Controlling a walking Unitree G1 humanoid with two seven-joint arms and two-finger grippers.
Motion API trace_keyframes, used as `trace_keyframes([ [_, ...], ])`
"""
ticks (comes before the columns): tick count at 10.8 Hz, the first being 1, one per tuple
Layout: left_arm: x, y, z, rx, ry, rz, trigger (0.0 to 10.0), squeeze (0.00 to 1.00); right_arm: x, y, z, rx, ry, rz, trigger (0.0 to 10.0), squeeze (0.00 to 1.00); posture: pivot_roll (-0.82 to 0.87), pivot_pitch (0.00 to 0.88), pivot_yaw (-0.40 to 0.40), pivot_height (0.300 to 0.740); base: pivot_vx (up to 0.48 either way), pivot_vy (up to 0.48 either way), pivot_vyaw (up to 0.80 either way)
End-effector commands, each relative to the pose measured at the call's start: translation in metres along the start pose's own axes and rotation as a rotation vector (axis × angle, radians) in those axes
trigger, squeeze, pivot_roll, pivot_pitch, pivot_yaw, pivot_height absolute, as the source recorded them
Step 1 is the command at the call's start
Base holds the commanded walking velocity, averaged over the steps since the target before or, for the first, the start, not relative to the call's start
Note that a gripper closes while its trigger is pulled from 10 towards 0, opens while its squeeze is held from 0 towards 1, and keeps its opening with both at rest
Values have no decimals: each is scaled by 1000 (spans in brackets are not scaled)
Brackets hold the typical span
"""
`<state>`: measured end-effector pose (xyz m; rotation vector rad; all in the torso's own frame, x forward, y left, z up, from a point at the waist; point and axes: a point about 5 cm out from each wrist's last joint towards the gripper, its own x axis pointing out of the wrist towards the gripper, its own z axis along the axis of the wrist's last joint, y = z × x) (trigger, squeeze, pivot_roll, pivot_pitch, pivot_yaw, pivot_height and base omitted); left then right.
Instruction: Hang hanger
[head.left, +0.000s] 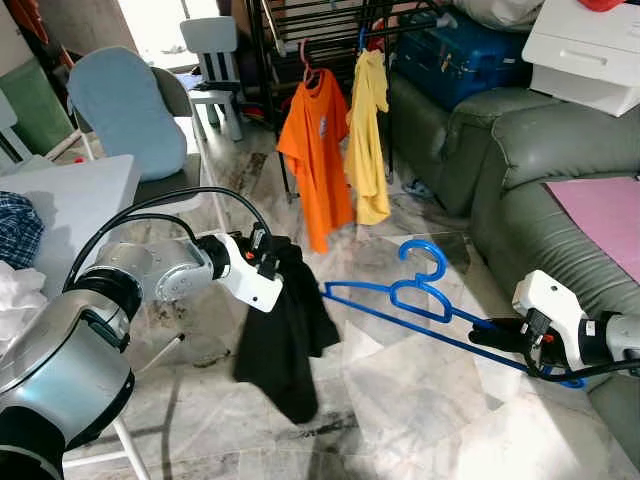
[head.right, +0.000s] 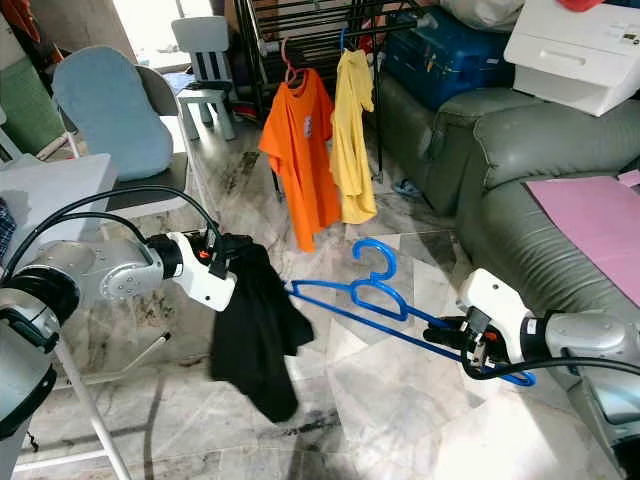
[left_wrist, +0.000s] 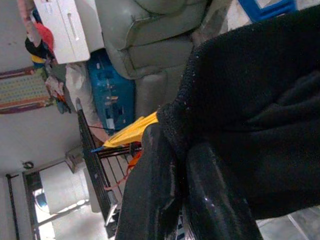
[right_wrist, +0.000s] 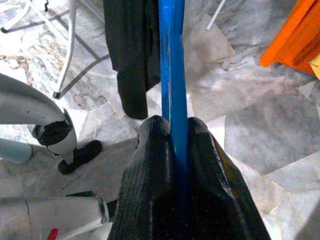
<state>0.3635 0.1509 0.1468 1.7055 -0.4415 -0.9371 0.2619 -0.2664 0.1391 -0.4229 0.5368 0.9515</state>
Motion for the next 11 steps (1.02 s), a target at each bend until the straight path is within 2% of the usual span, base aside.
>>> trace_keyframes([
  [1, -2, 13, -5, -5, 7, 44, 10000, 0, 4, 2, 4, -23, -2, 30, 10000, 0, -138, 0, 106, 740, 0, 0, 0],
  [4, -1, 23, 5, -52, -87, 111, 10000, 0, 15, 4, 0, -13, -6, 34, 10000, 0, -131, 0, 99, 740, 0, 0, 0],
  [7, 2, 38, 11, -110, -126, 199, 10000, 0, 29, 5, -10, 43, -9, 12, 10000, 0, -127, 0, 92, 740, 0, 0, 0],
  [9, -4, 55, 5, -135, -120, 275, 10000, 0, 37, 3, -38, 174, 23, -84, 10000, 0, -125, 0, 88, 740, 0, 0, 0],
  [11, -13, 77, 3, -195, -139, 412, 10000, 0, 38, -8, -71, 335, 83, -289, 10000, 0, -121, 0, 85, 740, 0, 0, 0],
])
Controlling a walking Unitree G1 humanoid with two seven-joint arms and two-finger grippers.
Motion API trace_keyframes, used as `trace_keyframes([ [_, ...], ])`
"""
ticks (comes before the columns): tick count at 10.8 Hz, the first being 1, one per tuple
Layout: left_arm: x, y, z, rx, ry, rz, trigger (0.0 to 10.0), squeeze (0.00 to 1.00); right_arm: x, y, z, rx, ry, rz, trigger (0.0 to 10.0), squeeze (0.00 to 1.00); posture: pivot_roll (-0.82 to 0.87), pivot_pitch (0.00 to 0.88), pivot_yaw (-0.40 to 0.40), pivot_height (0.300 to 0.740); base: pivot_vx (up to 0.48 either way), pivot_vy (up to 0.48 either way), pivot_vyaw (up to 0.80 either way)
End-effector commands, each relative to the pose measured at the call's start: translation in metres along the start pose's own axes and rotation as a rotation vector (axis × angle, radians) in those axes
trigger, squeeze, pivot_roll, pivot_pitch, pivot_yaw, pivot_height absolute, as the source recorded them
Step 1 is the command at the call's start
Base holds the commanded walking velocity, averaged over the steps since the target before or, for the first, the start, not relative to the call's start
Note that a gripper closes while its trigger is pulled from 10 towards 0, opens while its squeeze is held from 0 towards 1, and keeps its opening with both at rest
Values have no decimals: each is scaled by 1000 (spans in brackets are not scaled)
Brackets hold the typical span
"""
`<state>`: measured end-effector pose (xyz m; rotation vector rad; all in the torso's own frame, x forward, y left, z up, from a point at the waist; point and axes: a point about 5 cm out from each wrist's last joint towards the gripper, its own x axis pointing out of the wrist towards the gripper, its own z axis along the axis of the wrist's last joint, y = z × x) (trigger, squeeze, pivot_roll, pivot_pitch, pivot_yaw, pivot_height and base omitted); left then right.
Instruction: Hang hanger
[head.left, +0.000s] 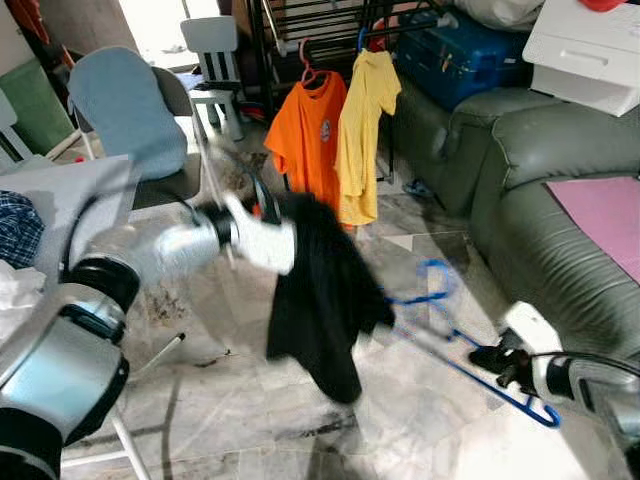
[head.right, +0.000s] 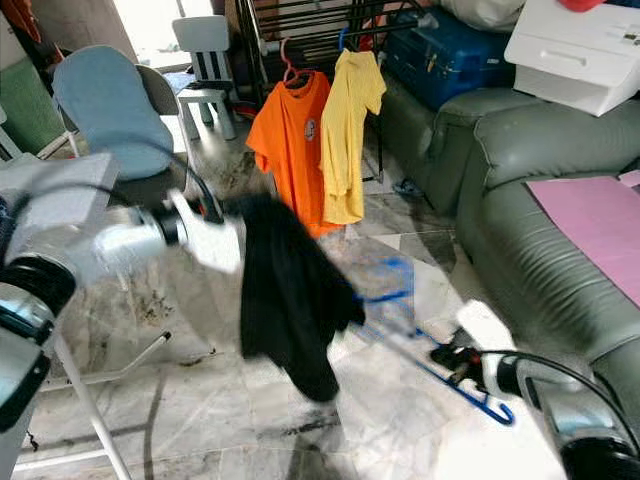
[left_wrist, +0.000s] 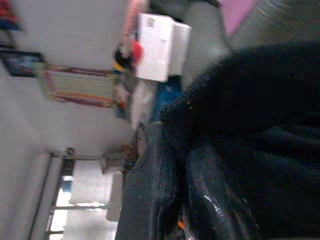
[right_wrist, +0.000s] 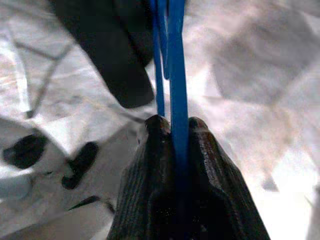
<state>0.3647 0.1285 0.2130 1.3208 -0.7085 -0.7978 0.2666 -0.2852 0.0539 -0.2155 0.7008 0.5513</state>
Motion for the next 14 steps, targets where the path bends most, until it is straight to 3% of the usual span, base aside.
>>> trace_keyframes([
  [1, 1, 10, 6, -19, -42, 72, 10000, 0, 1, -9, 3, 20, -9, -87, 10000, 0, -117, 0, 80, 740, 0, 0, 0],
  [3, 9, 5, 25, -75, -131, 118, 10000, 0, 5, -23, 13, 135, -66, -223, 10000, 0, -111, 0, 73, 740, 0, 0, 0],
  [5, 14, -9, 48, -209, -204, 149, 10000, 0, 6, -39, 37, 295, -217, -377, 10000, 0, -104, 0, 75, 740, 0, 0, 0],
  [7, 19, -44, 69, -390, -210, 115, 10000, 0, 7, -46, 88, 545, -512, -428, 10000, 0, -103, 0, 75, 740, 0, 0, 0],
  [8, 23, -55, 76, -460, -196, 127, 10000, 0, 13, -37, 117, 610, -641, -331, 10000, 0, -104, 0, 74, 740, 0, 0, 0],
  [9, 28, -60, 85, -537, -191, 148, 10000, 0, 14, -33, 140, 740, -764, -299, 10000, 0, -104, 0, 74, 740, 0, 0, 0],
  [11, 30, -69, 95, -607, -178, 124, 10000, 0, 18, -29, 161, 928, -845, -292, 10000, 0, -104, 0, 77, 740, 0, 0, 0],
  [12, 30, -79, 100, -610, -178, 81, 10000, 0, 22, -19, 181, 1026, -907, -249, 10000, 0, -101, 0, 76, 740, 0, 0, 0],
  [13, 30, -85, 102, -581, -166, 35, 10000, 0, 28, 4, 207, 1052, -922, -69, 10000, 0, -97, 0, 74, 740, 0, 0, 0],
  [14, 28, -88, 101, -560, -152, 18, 10000, 0, 26, 30, 232, 900, -945, 96, 10000, 0, -97, 0, 73, 740, 0, 0, 0],
])
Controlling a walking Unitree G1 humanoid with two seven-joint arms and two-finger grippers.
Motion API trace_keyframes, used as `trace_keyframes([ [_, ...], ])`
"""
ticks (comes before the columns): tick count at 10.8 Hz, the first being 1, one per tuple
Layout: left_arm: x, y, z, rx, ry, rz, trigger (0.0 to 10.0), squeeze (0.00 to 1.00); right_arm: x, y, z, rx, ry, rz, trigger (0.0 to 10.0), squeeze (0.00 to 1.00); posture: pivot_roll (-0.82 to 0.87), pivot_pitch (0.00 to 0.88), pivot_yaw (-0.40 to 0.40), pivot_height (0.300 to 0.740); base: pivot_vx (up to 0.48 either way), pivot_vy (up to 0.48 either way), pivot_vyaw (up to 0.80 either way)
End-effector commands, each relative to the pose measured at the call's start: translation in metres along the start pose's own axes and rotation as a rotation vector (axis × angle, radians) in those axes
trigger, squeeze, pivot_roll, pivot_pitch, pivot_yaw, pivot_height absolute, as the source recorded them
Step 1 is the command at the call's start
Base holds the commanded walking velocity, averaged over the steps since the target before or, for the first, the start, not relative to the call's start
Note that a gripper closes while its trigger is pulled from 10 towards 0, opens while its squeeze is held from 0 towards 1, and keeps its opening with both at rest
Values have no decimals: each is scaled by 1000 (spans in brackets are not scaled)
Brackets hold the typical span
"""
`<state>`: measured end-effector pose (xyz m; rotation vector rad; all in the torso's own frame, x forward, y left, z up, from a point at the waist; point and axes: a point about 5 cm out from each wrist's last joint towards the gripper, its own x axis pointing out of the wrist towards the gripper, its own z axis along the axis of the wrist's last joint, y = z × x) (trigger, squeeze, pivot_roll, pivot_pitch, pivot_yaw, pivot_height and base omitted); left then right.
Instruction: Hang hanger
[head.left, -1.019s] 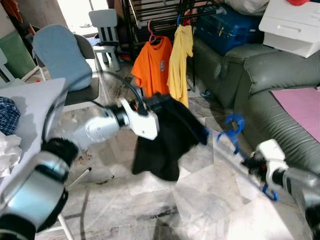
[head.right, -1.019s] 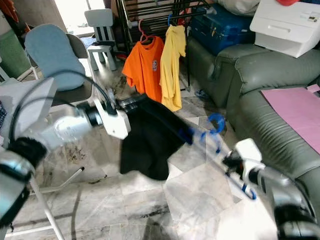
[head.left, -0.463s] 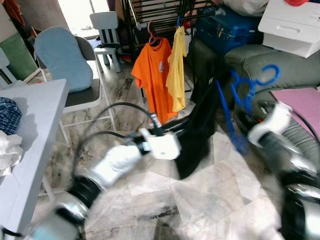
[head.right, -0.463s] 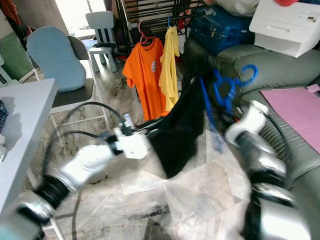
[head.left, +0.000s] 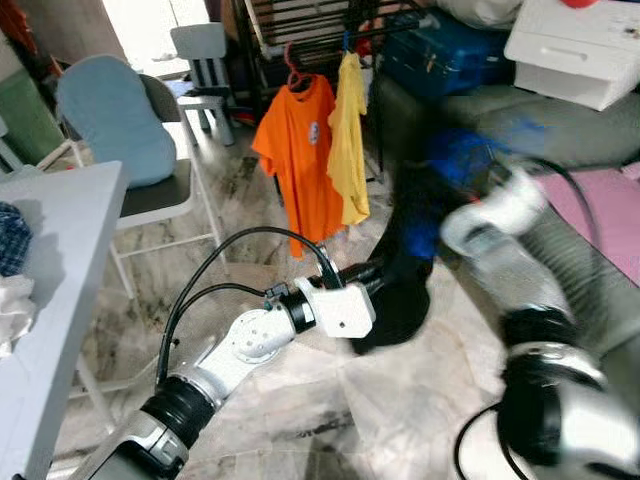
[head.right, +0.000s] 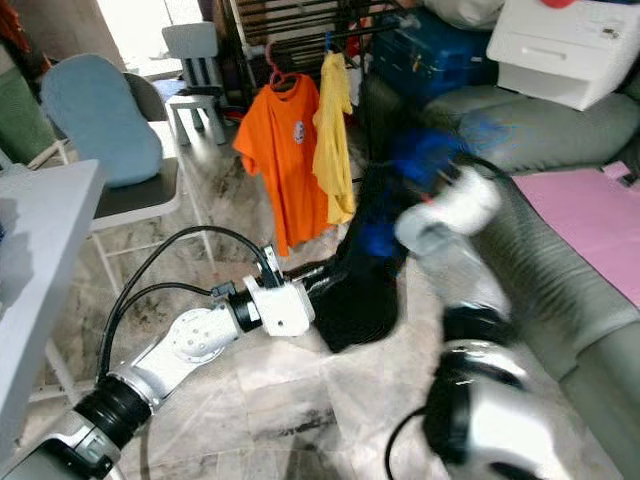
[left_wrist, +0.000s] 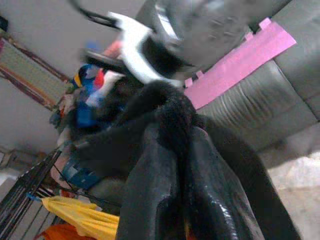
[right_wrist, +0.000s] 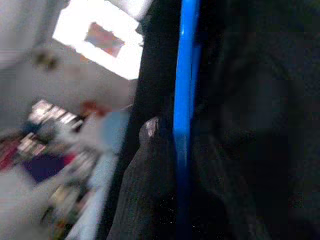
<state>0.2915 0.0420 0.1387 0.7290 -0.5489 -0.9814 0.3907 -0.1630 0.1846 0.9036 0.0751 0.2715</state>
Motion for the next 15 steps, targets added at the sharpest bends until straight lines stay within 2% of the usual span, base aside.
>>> trace_keyframes([
  [1, -4, -2, -2, 8, 11, -19, 10000, 0, 6, 29, 18, -32, -54, 130, 10000, 0, -100, 0, 73, 740, 0, 0, 0],
  [2, -9, -8, -7, 10, 39, -42, 10000, 0, 5, 30, 31, 17, -94, 132, 10000, 0, -106, 0, 71, 740, 0, 0, 0],
  [3, -13, -18, -11, 70, 61, -111, 10000, 0, 2, 31, 35, 51, -92, 154, 10000, 0, -108, 0, 70, 740, 0, 0, 0],
  [4, -20, -28, -18, 77, 95, -163, 10000, 0, -5, 31, 33, -46, -54, 193, 10000, 0, -116, 0, 67, 740, 0, 0, 0],
  [5, -25, -35, -23, 86, 121, -199, 10000, 0, -9, 23, 29, -270, -35, 149, 10000, 0, -119, 0, 65, 740, 0, 0, 0],
  [6, -29, -40, -28, 97, 150, -230, 10000, 0, -10, 9, 29, -451, -27, 69, 10000, 0, -120, 0, 62, 740, 0, 0, 0],
  [7, -31, -46, -34, 108, 182, -259, 10000, 0, -13, 0, 33, -434, -51, 17, 10000, 0, -122, 0, 59, 740, 0, 0, 0],
  [8, -31, -52, -39, 106, 213, -273, 10000, 0, -14, 3, 32, -403, -52, 41, 10000, 0, -123, 0, 57, 740, 0, 0, 0],
  [9, -30, -58, -42, 82, 227, -281, 10000, 0, -13, 9, 28, -438, -41, 80, 10000, 0, -130, 0, 54, 740, 0, 0, 0],
  [10, -27, -63, -44, 26, 245, -269, 10000, 47, -13, 14, 23, -515, -58, 126, 10000, 0, -129, 0, 53, 740, 0, 0, 0],
  [11, -24, -63, -46, -20, 256, -229, 10000, 557, -14, 16, 20, -558, -69, 152, 10000, 0, -128, 0, 54, 740, 0, 0, 0],
  [12, -23, -63, -48, -83, 273, -175, 10000, 1000, -17, 18, 16, -598, -84, 175, 10000, 0, -127, 0, 56, 740, 0, 0, 0],
  [13, -22, -64, -48, -156, 282, -135, 10000, 1000, -19, 20, 12, -647, -83, 197, 10000, 0, -128, 0, 60, 740, 0, 0, 0],
  [14, -21, -63, -48, -274, 278, -68, 10000, 1000, -21, 21, 3, -727, -60, 229, 10000, 0, -128, 0, 61, 740, 0, 0, 0],
  [15, -23, -65, -49, -406, 281, -8, 10000, 1000, -24, 20, -4, -756, -49, 248, 10000, 0, -124, 0, 62, 740, 0, 0, 0],
])
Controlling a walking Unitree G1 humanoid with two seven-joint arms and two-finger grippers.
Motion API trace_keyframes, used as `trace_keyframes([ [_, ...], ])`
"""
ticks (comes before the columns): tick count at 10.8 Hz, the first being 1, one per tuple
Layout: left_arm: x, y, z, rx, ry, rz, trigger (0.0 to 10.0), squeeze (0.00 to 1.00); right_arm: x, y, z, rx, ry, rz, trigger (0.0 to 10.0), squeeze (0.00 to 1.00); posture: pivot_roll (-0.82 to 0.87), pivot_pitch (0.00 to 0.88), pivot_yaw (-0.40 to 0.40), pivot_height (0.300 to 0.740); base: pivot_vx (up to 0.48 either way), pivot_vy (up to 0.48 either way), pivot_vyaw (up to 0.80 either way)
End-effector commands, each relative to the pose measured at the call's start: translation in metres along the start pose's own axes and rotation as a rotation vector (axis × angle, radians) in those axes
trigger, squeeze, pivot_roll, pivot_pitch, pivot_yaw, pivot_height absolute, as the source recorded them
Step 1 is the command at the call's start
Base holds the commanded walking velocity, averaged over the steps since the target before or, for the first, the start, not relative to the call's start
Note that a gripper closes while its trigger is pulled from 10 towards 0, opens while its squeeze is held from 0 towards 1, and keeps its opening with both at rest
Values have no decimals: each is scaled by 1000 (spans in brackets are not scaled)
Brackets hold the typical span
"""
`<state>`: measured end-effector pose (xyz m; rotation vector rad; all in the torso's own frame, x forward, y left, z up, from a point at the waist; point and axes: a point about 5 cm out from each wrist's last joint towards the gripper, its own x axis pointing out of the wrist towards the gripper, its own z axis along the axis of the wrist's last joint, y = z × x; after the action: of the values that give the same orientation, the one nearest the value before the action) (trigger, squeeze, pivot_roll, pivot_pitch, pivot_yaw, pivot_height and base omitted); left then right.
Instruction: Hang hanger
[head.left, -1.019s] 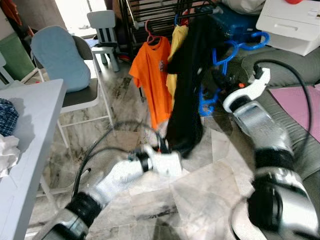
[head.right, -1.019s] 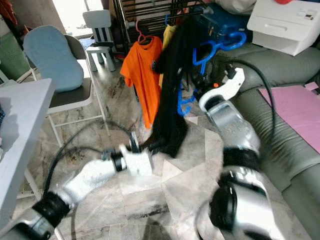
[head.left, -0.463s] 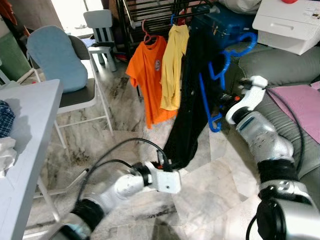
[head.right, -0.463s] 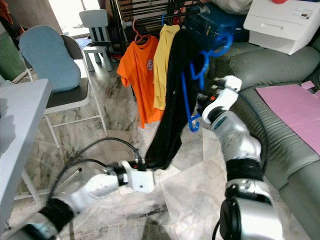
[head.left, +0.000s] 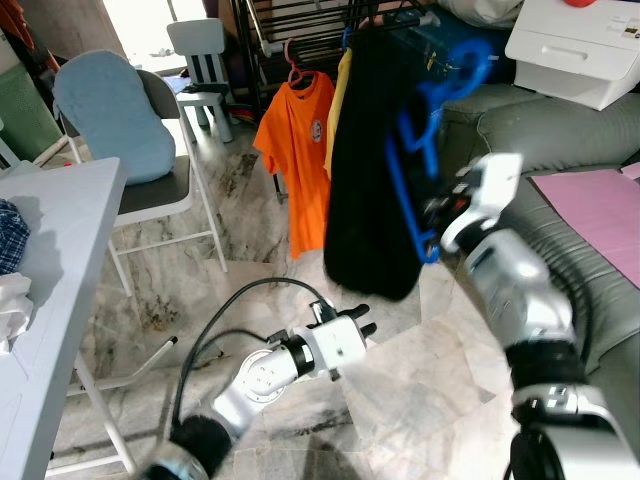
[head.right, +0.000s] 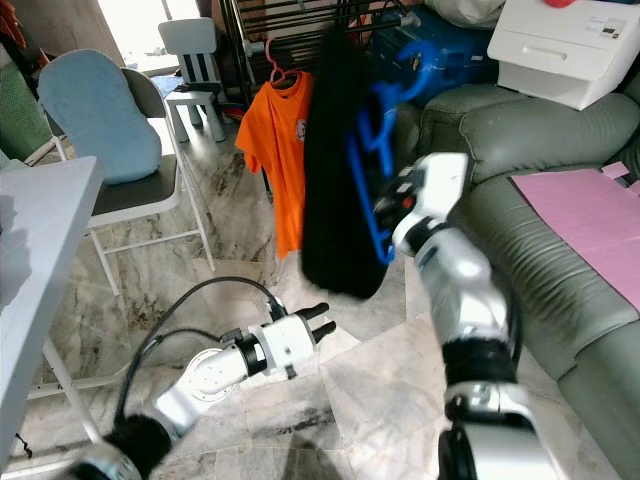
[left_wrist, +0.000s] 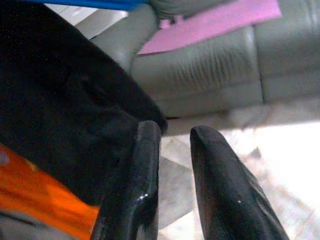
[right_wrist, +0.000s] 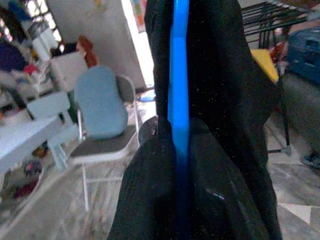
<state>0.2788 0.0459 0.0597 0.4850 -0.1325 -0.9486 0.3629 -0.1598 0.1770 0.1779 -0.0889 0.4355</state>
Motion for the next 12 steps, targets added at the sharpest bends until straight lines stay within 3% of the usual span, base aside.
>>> trace_keyframes([
  [1, -7, 2, -8, -61, 26, 26, 10000, 1000, 3, 9, 14, -51, -68, 41, 10000, 0, -124, 0, 62, 740, 0, 0, 0],
  [2, -8, 2, -6, -94, 10, 43, 10000, 1000, 2, 10, 11, -62, -63, 47, 10000, 0, -124, 0, 62, 740, 0, 0, 0],
  [3, -15, 9, -4, -107, -9, 90, 10000, 1000, -4, 11, 4, -167, -35, 60, 10000, 0, -125, 0, 62, 740, 0, 0, 0],
  [4, -23, 18, -5, -98, -14, 130, 10000, 1000, -11, 11, -1, -201, -20, 85, 10000, 0, -118, 0, 58, 740, 0, 0, 0],
  [7, -37, 61, 4, -44, -39, 338, 10000, 1000, -33, 14, -13, -232, 20, 195, 10000, 0, -119, 0, 56, 740, 0, 0, 0],
  [9, -35, 91, 19, 8, -85, 513, 10000, 1000, -38, 23, -12, -214, 22, 292, 10000, 0, -127, 0, 60, 740, 0, 0, 0],
  [12, -27, 101, 31, 20, -119, 598, 10000, 1000, -43, 33, -10, -187, 37, 397, 10000, 0, -130, 0, 58, 740, 0, 0, 0],
])
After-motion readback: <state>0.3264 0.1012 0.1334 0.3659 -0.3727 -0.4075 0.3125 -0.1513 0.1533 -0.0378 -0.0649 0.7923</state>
